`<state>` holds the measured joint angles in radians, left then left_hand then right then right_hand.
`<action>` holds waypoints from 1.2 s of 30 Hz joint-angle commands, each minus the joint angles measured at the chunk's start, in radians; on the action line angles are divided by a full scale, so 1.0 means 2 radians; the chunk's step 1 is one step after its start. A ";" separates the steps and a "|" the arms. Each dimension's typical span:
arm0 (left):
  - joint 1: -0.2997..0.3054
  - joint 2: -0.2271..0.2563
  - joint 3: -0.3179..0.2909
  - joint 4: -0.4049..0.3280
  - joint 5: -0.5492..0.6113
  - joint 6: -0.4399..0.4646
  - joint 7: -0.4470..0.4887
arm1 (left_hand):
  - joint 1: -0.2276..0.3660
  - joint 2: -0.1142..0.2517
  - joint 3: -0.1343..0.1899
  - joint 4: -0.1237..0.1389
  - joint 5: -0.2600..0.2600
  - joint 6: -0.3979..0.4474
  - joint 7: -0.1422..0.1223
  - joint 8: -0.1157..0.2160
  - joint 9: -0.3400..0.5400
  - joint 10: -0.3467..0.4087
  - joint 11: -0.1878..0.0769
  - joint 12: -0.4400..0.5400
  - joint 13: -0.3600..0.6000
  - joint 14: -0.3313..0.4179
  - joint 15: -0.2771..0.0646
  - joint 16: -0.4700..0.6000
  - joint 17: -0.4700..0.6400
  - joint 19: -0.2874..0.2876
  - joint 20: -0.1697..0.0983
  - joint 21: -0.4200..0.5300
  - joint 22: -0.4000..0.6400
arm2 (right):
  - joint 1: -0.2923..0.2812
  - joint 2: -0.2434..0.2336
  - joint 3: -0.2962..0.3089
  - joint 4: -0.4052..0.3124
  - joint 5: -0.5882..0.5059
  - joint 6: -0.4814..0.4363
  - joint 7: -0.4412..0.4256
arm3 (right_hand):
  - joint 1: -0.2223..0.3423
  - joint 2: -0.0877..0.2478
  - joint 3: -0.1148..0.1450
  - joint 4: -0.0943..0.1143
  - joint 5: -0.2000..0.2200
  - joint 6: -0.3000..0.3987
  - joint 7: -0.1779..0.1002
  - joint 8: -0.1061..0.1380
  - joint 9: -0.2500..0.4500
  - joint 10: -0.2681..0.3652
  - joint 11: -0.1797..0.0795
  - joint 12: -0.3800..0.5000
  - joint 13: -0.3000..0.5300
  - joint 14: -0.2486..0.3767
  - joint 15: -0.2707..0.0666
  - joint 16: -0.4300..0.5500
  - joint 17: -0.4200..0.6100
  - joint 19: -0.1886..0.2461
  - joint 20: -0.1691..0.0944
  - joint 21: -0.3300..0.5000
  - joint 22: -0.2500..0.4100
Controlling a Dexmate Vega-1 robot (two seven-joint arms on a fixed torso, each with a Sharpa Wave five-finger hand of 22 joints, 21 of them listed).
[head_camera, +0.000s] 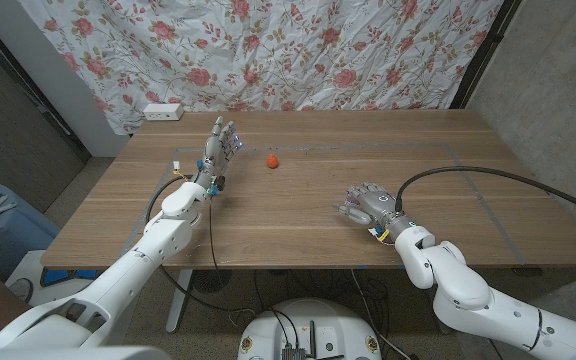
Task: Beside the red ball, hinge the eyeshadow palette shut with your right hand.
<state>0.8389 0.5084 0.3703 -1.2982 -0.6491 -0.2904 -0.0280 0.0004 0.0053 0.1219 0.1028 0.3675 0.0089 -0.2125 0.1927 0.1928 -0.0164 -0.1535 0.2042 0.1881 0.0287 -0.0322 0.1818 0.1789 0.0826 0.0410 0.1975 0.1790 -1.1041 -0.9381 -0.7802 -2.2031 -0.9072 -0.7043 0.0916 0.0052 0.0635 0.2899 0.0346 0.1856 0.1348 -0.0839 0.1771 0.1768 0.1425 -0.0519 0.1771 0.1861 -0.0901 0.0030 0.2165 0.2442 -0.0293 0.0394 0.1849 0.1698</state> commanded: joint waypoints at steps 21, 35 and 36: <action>0.000 0.000 0.000 0.000 0.000 0.000 0.000 | 0.002 0.005 0.004 -0.001 0.003 -0.001 -0.004 0.003 0.002 0.001 -0.002 0.003 0.002 0.002 -0.012 0.003 0.003 0.004 0.001 0.002 0.002 | -0.030 0.012 0.021 0.051 -0.022 0.047 -0.034 | -0.005 0.017 -0.005 0.017 0.001 -0.028 0.003 0.000 0.001 0.011 -0.003 0.008 0.000 0.000 -0.007 0.006 0.005 0.001 -0.006 0.003 0.001; 0.000 0.000 0.000 0.000 0.000 0.000 0.000 | 0.002 0.005 0.004 -0.001 0.003 -0.001 -0.004 0.003 0.002 0.000 -0.004 0.002 0.002 0.002 -0.011 0.003 0.003 0.004 0.001 0.002 0.002 | -0.032 0.015 0.022 0.061 -0.025 0.050 -0.035 | -0.004 0.016 -0.007 0.021 0.002 -0.017 0.006 0.005 0.001 0.018 -0.004 0.010 0.000 -0.001 -0.007 0.007 0.005 -0.004 -0.010 0.001 0.001; 0.000 0.000 0.000 0.000 0.000 0.000 0.000 | 0.002 0.005 0.004 -0.001 0.003 -0.001 -0.004 0.003 0.002 0.000 -0.003 0.003 0.002 0.002 -0.011 0.003 0.003 0.004 0.001 0.002 0.002 | -0.032 0.015 0.022 0.061 -0.025 0.051 -0.035 | -0.004 0.015 -0.008 0.021 0.002 -0.016 0.006 0.006 0.001 0.021 -0.005 0.011 0.000 -0.002 -0.008 0.007 0.005 -0.004 -0.010 0.001 0.001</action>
<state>0.8389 0.5084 0.3703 -1.2981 -0.6491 -0.2904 -0.0280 0.0004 0.0053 0.1220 0.1028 0.3675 0.0089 -0.2125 0.1927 0.1928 -0.0164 -0.1535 0.2042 0.1882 0.0287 -0.0322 0.1819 0.1788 0.0826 0.0410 0.1975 0.1790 -1.1629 -0.9121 -0.7377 -2.0989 -0.9550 -0.6134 0.0230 -0.0025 0.0713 0.2707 0.0707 0.1857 0.0889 -0.0731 0.1818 0.1769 0.1718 -0.0590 0.1925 0.1831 -0.0892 -0.0038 0.2234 0.2536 -0.0361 0.0247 0.1850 0.1700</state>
